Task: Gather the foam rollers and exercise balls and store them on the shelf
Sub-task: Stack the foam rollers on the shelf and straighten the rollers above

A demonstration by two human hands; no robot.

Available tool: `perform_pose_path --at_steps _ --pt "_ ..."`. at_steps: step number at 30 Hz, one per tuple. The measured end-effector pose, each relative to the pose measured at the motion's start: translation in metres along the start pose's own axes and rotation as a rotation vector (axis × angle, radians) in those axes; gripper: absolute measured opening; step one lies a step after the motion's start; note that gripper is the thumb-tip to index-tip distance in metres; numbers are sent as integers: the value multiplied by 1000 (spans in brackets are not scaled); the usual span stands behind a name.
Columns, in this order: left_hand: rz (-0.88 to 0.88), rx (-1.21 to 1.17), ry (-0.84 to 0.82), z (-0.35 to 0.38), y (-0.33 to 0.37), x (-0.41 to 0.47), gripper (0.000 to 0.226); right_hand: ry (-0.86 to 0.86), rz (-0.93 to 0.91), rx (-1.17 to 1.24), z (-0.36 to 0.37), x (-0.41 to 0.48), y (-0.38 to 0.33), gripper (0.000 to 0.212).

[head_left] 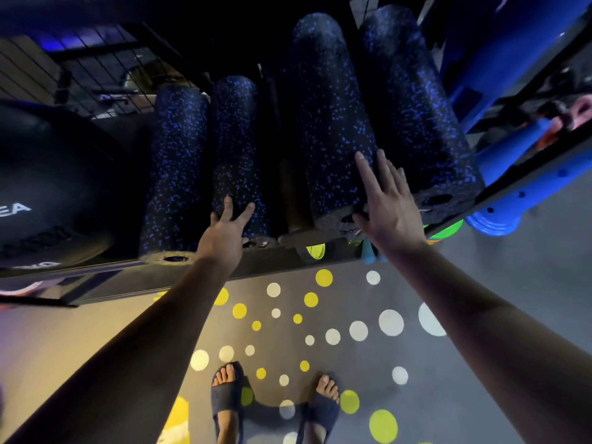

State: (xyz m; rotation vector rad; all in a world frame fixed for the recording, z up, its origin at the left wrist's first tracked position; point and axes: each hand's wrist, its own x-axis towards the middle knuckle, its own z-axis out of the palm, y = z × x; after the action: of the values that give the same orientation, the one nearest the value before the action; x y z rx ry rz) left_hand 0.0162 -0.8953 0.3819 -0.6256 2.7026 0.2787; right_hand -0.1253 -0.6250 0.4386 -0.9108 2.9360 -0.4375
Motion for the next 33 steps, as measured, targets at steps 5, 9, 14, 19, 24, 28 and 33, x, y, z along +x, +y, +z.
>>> perform_pose_path --at_steps 5,9,14,19,24,28,33 --pt "-10 -6 4 5 1 -7 77 -2 -2 138 2 0 -2 105" --pt "-13 -27 5 6 2 -5 79 12 -9 143 2 3 -2 104" --pt "-52 -72 -63 -2 10 -7 87 45 -26 115 3 13 -6 103" --pt "-52 -211 -69 -29 36 -13 110 92 16 228 -2 1 12 116" --pt "289 -443 245 -63 110 -22 110 429 28 229 -29 -42 68 88" --pt "420 -327 221 -76 163 -2 117 276 215 70 -31 -36 118 106" --pt "351 -231 157 -61 174 16 115 175 226 123 -24 -11 140 100"
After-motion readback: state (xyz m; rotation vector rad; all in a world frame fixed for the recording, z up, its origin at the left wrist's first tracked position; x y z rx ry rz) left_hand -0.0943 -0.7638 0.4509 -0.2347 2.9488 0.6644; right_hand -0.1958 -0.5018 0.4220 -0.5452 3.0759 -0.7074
